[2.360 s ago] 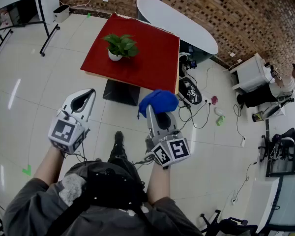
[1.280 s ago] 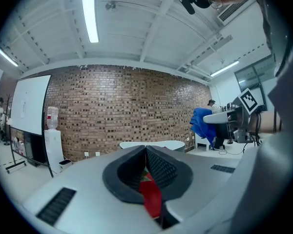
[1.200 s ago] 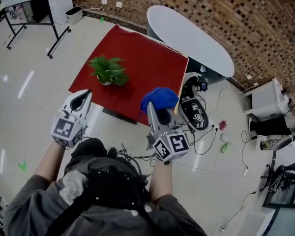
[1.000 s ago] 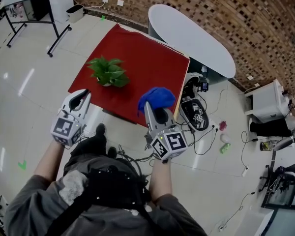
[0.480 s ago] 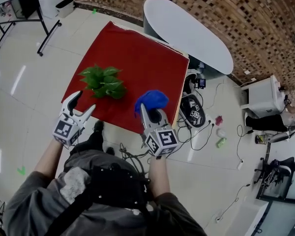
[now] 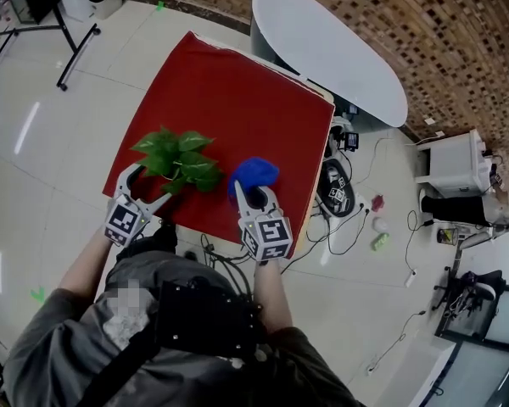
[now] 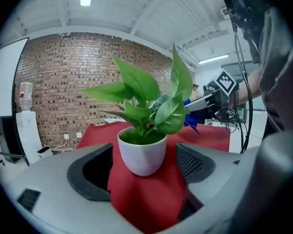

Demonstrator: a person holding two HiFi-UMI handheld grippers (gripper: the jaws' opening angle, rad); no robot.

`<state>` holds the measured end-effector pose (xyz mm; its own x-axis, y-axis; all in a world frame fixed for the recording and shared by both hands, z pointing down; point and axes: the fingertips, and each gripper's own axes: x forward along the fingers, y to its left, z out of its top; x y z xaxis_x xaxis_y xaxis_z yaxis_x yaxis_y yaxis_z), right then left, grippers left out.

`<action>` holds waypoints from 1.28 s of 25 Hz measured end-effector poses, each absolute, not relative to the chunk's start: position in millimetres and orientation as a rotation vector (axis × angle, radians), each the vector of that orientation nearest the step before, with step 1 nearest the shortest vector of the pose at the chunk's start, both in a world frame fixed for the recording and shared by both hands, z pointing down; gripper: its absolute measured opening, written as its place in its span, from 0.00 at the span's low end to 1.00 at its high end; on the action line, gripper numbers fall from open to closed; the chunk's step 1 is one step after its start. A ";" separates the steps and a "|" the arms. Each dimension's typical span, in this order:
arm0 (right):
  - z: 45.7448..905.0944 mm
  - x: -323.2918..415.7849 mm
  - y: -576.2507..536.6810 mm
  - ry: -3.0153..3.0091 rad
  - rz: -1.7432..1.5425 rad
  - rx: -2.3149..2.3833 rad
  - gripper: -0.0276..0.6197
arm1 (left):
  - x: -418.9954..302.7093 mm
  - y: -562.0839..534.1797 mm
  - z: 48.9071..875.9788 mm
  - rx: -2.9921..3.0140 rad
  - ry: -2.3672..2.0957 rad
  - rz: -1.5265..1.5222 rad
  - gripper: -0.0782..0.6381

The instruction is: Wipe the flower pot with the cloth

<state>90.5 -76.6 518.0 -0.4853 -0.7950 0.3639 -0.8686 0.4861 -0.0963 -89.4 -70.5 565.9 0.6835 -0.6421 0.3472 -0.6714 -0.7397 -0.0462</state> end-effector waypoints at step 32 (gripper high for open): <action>599.0 -16.4 -155.9 -2.583 0.470 0.877 0.16 | -72.2 -156.4 595.4 2.980 -0.677 0.618 0.69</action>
